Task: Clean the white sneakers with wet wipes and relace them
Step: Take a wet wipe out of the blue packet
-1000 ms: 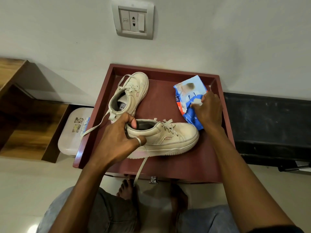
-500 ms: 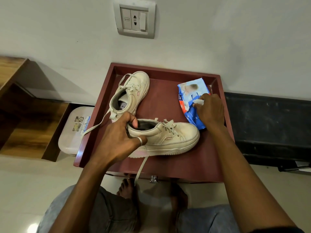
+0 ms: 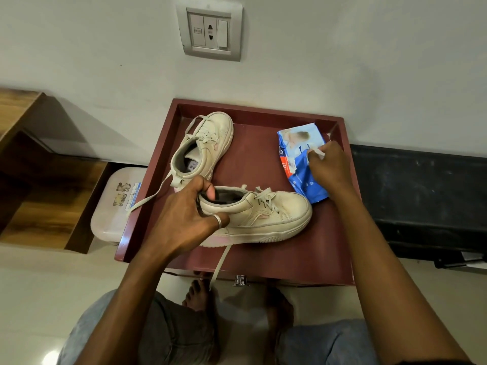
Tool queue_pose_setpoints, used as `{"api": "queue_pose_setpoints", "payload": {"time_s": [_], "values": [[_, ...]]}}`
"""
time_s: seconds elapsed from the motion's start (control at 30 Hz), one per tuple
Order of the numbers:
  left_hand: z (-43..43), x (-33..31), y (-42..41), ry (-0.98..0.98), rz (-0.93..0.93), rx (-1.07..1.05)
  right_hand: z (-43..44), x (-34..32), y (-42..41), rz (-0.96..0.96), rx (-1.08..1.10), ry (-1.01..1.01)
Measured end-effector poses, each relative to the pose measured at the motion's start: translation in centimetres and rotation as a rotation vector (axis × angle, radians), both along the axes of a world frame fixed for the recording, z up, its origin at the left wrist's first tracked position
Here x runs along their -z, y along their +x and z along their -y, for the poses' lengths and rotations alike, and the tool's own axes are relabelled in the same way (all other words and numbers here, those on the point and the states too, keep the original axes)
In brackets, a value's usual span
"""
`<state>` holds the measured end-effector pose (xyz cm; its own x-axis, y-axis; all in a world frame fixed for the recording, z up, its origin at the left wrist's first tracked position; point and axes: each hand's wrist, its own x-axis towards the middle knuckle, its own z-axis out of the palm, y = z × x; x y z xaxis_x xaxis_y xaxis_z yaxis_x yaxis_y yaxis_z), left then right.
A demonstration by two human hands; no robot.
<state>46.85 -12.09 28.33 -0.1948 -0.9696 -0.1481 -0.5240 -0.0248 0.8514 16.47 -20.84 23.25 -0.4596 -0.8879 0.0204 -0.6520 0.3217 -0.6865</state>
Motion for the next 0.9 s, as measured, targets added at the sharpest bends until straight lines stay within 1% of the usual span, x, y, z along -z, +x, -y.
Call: {"api": "queue_pose_setpoints", "payload": {"time_s": [0.07,0.17,0.23,0.47,0.63,0.7,0.77,0.8,0.9], "values": [[0.1,0.0,0.1,-0.001,0.002,0.015,-0.2,-0.7,0.0,0.186,0.065,-0.028],[0.1,0.0,0.2,0.001,0.003,0.020,-0.7,-1.9,-0.1,0.515,0.178,-0.094],[0.2,0.1,0.4,-0.002,0.002,0.029,-1.1,-2.7,-0.3,0.662,0.234,-0.113],[0.4,0.4,1.2,0.006,-0.032,0.069,-2.9,-4.8,-0.7,0.766,0.276,-0.224],[0.0,-0.4,1.7,0.070,-0.179,0.084,-5.9,-8.3,2.5,0.873,0.158,-0.279],[-0.2,-0.8,2.0,0.087,-0.243,0.066,-7.2,-8.9,4.2,0.861,0.119,-0.265],[-0.4,-1.1,2.6,0.130,-0.308,0.056,-8.5,-9.2,5.8,0.889,0.095,-0.222],[-0.6,-1.1,2.9,0.159,-0.338,0.053,-9.2,-9.3,6.7,0.940,0.096,-0.203],[-1.0,-1.2,3.0,0.218,-0.391,0.041,-11.0,-9.7,8.6,1.186,0.054,-0.178]]}}
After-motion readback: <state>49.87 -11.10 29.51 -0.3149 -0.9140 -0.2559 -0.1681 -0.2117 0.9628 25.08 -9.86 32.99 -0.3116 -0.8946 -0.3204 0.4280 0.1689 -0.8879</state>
